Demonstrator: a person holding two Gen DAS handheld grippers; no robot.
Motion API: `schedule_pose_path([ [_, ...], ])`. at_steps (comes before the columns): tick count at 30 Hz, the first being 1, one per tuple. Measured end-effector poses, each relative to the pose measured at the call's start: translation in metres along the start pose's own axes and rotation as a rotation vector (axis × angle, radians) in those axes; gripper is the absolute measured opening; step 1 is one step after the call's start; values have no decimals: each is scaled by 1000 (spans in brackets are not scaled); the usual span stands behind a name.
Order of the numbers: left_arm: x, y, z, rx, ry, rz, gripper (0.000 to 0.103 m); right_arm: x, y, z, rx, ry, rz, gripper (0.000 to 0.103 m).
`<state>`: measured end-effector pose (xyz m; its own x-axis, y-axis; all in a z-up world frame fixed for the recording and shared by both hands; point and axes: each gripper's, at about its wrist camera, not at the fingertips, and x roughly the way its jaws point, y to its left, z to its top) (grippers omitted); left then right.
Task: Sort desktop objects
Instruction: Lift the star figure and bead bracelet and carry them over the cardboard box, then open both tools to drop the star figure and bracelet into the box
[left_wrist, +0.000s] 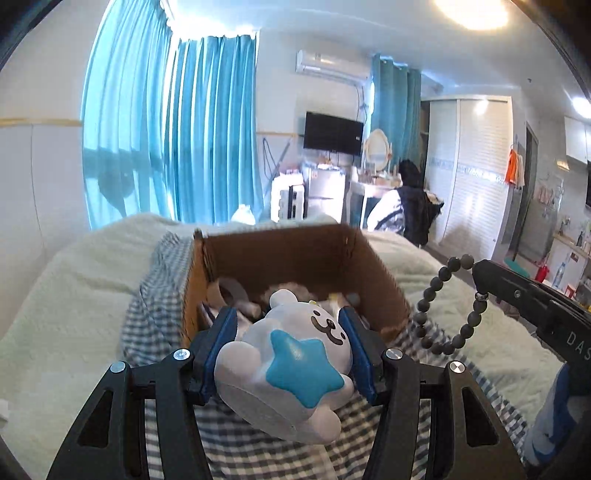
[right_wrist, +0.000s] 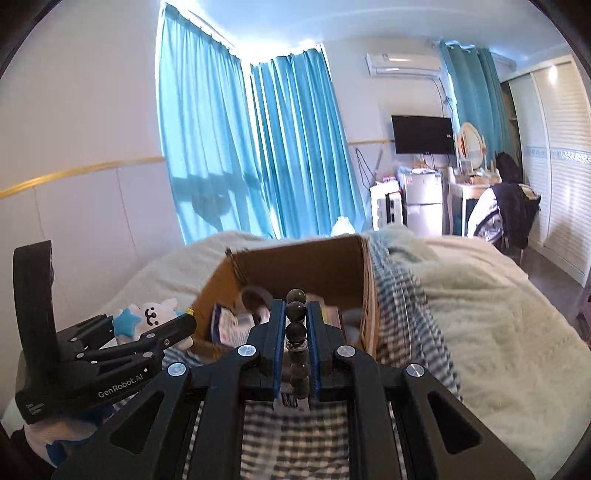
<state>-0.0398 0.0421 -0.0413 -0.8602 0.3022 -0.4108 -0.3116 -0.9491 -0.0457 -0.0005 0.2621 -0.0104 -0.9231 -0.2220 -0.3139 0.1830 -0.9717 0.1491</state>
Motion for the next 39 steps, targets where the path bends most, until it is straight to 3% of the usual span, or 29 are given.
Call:
schedule_pose_path([
  [10,-2,5,42,31,-96,11,58,-1,11,39,-29,-83,-5,11],
  [15,9,13,56,23,-103,-28,58,6,18,56,-50,-100,9,11],
  [22,22,23,76,50,-137,-15,58,28,27,73,-86,-111,23,11],
  [39,111,47,69,42,-27,-17,58,107,5,71,-94,-49,27,11],
])
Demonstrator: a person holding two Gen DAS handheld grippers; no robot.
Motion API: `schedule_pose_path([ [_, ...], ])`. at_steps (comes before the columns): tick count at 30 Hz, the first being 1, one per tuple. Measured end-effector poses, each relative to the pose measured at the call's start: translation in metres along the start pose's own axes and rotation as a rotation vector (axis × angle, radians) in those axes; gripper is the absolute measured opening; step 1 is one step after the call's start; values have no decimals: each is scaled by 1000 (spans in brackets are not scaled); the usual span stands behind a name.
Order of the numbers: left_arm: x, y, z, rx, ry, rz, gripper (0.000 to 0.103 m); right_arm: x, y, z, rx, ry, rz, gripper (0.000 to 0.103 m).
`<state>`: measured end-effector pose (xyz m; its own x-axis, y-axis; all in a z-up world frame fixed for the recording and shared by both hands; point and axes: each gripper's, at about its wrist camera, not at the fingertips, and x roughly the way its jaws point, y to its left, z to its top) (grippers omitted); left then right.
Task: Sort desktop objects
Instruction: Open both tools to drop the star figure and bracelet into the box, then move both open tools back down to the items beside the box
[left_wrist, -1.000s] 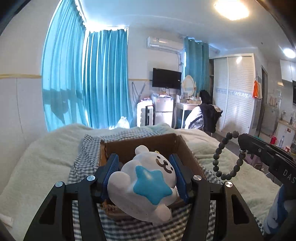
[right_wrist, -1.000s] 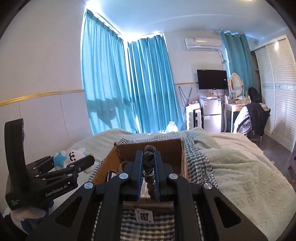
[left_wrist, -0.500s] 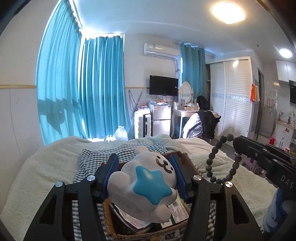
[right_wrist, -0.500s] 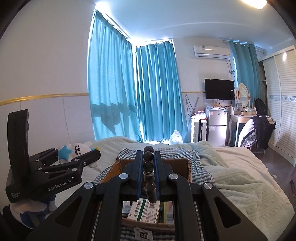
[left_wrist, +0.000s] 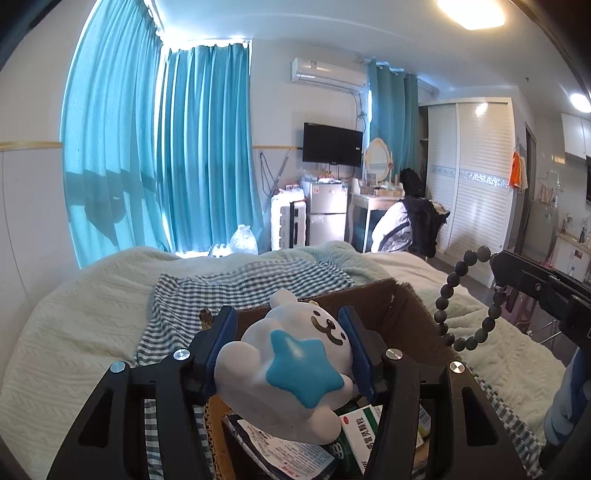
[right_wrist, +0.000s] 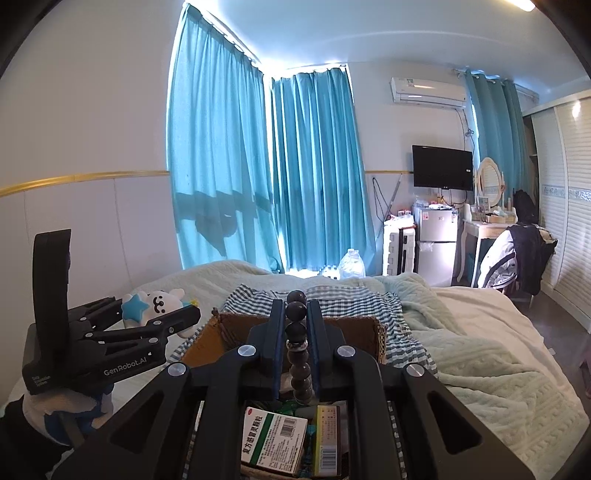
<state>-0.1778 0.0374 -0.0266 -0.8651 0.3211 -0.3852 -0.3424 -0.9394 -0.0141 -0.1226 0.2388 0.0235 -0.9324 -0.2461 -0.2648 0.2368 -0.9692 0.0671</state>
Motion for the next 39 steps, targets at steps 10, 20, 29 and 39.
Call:
schedule_pose_path([
  [10,57,5,-29,-10,110,4,58,62,-23,-37,15,109,3,11],
  [20,71,2,-43,13,145,37,87,101,-32,-69,19,209,-18,12],
  [29,41,6,-42,-24,106,70,87,70,-36,-62,43,121,-63,32],
  [39,-10,6,-27,-88,42,88,94,15,-36,-47,102,50,-52,54],
])
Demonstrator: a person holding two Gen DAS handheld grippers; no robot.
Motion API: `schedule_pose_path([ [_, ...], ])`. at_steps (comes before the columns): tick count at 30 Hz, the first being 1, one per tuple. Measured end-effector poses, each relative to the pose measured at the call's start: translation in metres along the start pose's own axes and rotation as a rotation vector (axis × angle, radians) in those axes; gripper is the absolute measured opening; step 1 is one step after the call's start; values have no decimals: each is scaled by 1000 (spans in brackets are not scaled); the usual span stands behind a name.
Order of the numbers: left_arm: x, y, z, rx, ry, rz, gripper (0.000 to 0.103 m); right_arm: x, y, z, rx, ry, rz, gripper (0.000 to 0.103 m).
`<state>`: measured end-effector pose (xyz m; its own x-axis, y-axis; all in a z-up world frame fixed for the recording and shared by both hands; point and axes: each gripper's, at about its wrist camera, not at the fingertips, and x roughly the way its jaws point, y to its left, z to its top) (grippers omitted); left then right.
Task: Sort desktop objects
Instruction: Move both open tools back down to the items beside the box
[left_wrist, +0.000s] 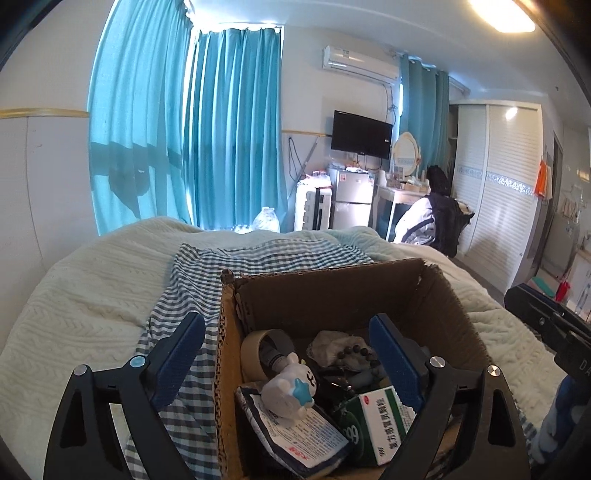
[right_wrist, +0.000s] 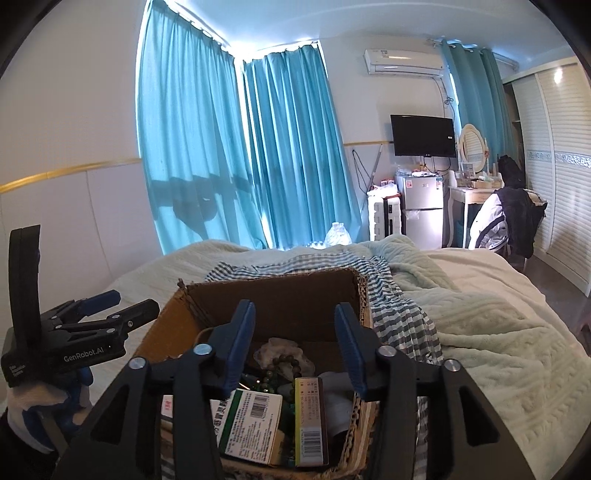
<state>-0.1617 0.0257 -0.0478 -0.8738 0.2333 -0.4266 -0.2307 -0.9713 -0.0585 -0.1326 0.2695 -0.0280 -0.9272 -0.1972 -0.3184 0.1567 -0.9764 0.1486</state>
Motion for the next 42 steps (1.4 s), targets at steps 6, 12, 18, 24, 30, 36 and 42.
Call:
schedule_pose_path([
  [6,-19,-12,-10,-11,4,-4,95,-23,10,-3,-18,2,-11,56],
  [12,-33,-16,-23,-37,23,-6,95,-45,14,-18,-28,-3,-12,56],
  [18,-40,-24,-35,-19,25,42,95,-58,2,-46,10,41,-25,56],
  [24,-32,-35,-67,-20,100,46,95,-60,-1,-68,10,87,-36,56],
  [30,-23,-35,-100,-61,199,40,95,-58,1,-76,3,109,-30,56],
  [36,-19,-39,-156,-63,314,48,95,-50,-2,-91,22,158,-17,56],
  [42,-11,-69,-186,13,363,16,95,-41,-5,-114,20,225,-13,54],
])
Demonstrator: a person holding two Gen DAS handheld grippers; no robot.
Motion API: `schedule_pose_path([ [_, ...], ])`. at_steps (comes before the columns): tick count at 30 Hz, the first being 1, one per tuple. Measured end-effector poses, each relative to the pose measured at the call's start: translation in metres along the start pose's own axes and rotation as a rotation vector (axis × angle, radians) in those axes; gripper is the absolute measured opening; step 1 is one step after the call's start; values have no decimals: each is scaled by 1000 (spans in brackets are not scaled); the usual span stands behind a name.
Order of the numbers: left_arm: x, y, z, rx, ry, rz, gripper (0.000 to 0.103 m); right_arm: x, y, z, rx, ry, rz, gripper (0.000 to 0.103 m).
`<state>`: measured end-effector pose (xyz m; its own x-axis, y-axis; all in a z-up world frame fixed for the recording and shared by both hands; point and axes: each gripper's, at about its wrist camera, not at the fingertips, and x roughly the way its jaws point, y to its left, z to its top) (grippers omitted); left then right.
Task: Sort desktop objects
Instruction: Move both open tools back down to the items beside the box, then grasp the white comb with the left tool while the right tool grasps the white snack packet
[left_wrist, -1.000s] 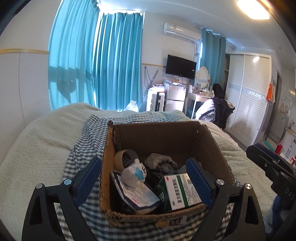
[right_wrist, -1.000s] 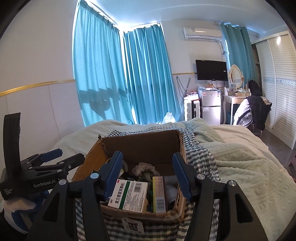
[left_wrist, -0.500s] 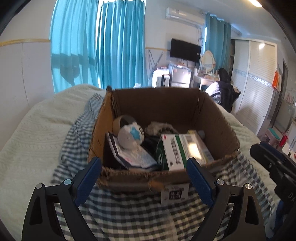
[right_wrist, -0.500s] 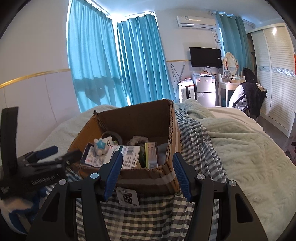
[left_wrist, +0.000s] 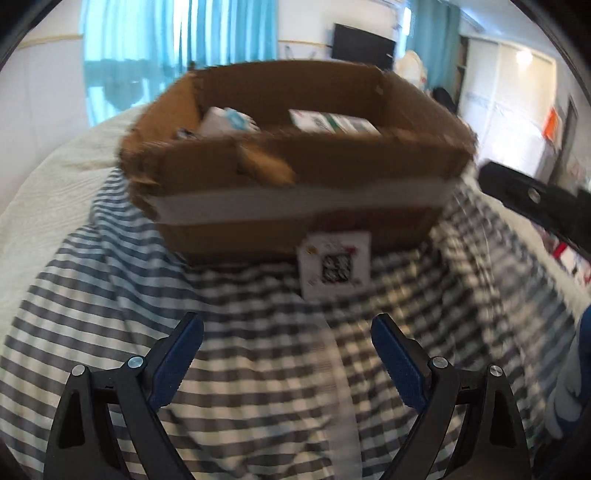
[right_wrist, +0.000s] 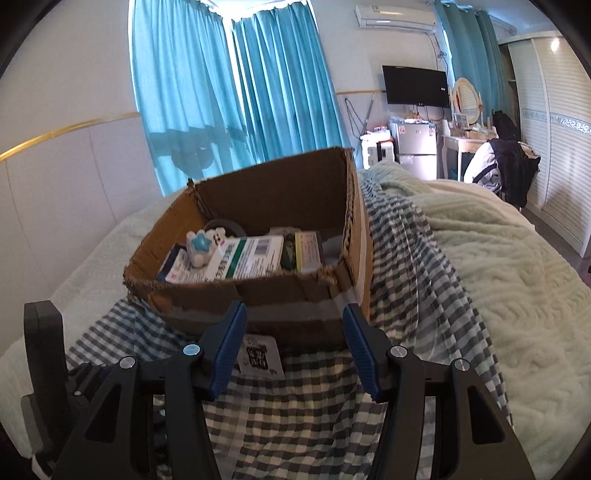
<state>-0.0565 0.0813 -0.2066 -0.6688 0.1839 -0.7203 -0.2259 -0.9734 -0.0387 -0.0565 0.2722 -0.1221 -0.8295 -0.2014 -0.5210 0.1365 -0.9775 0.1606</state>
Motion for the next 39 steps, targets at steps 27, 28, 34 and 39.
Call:
schedule_pose_path([
  [27,48,12,-37,40,110,148,23,106,27,-46,-80,279,96,55],
  [28,47,16,-35,31,104,139,21,111,29,-47,-81,281,105,55],
  [34,45,24,-30,20,81,113,11,129,40,-55,-104,336,108,15],
  [39,35,29,-25,15,60,103,8,117,40,-54,-73,326,108,7],
])
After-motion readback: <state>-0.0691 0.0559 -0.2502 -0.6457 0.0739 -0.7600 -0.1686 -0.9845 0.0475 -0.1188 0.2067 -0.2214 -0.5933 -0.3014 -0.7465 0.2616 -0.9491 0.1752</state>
